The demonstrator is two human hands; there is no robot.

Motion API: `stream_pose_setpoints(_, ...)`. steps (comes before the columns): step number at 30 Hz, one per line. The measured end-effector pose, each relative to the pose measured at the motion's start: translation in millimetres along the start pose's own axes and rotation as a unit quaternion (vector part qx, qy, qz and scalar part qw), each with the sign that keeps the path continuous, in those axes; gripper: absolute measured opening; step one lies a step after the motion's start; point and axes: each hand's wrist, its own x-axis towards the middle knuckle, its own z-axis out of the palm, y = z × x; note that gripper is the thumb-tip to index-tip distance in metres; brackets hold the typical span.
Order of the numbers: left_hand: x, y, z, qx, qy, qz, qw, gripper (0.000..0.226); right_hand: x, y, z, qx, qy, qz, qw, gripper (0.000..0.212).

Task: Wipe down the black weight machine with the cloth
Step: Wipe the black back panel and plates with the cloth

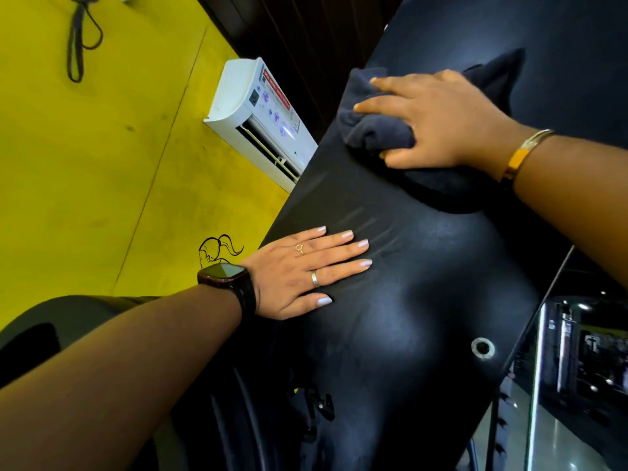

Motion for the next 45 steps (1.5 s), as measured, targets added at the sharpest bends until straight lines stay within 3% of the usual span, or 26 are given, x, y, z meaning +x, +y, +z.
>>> stream_pose_setpoints(9, -1.0, -0.6, 0.0, 0.006, -0.008, 0.001, 1.0, 0.06, -49.2, 47.0, -27.0, -0.027, 0.047, 0.147, 0.988, 0.081)
stream_pose_setpoints(16, 1.9, -0.5, 0.0, 0.013, 0.002, 0.0, 1.0, 0.058, -72.5, -10.8, -22.5, -0.051, 0.06, 0.287, 0.955, 0.08)
stream_pose_setpoints(18, 0.8, -0.3, 0.0, 0.014, 0.005, -0.001, 1.0, 0.058, -77.9, -33.4, -18.0, -0.04, 0.053, 0.24, 0.968, 0.079)
stream_pose_setpoints(23, -0.3, -4.8, -2.6, 0.023, 0.006, 0.016, 1.0, 0.06, -101.7, -45.4, -18.5, -0.011, -0.009, 0.002, 1.0, 0.079)
stream_pose_setpoints(28, 8.3, -9.9, -10.8, 0.001, 0.056, 0.013, 0.998, 0.061, -116.4, -7.1, -35.8, 0.0, -0.066, -0.079, 0.995, 0.08)
stream_pose_setpoints(34, 67.0, -15.1, -31.2, -0.038, 0.089, -0.055, 0.994, 0.067, -94.2, 44.4, -44.3, -0.031, -0.032, 0.067, 0.997, 0.076)
stream_pose_setpoints(39, 108.8, -29.0, -30.2, -0.066, 0.119, -0.209, 0.968, 0.075, -65.0, 54.1, -34.9, -0.053, 0.013, 0.178, 0.982, 0.078)
stream_pose_setpoints(45, 106.0, -26.4, -13.6, -0.012, 0.141, -0.217, 0.966, 0.071, -26.8, 61.7, -26.5, -0.098, 0.072, 0.234, 0.965, 0.074)
